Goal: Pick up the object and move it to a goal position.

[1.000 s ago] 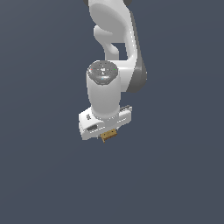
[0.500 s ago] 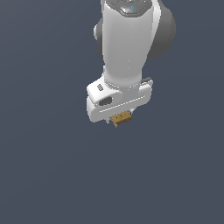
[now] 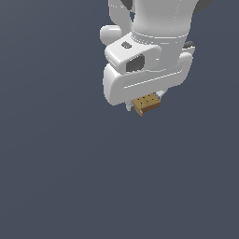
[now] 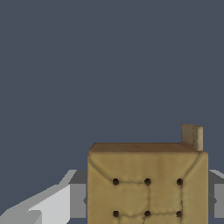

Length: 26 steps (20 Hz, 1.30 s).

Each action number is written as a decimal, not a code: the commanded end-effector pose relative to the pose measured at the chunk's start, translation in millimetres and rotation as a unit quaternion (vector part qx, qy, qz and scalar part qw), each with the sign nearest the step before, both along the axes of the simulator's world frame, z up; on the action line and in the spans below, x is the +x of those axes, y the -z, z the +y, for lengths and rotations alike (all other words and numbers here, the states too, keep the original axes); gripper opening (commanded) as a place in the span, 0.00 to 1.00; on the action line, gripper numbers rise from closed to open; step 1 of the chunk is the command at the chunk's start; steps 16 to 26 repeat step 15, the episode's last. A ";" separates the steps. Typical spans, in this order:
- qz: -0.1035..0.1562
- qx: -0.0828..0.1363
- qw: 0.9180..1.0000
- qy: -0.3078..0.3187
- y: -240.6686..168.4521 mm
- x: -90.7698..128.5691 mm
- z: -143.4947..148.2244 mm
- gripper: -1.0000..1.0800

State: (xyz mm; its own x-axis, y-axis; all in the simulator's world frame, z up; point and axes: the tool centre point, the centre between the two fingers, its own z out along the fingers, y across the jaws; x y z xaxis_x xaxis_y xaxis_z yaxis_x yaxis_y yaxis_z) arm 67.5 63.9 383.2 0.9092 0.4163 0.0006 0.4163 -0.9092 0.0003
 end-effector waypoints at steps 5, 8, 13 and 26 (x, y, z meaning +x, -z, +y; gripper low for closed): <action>0.000 0.000 1.000 0.001 -33.2 0.9 13.3 0.00; 0.000 0.000 1.000 0.001 -41.0 1.5 16.6 0.00; 0.000 0.000 1.000 0.001 -46.9 2.3 19.1 0.00; 0.000 0.000 1.000 0.001 -47.4 2.4 19.3 0.00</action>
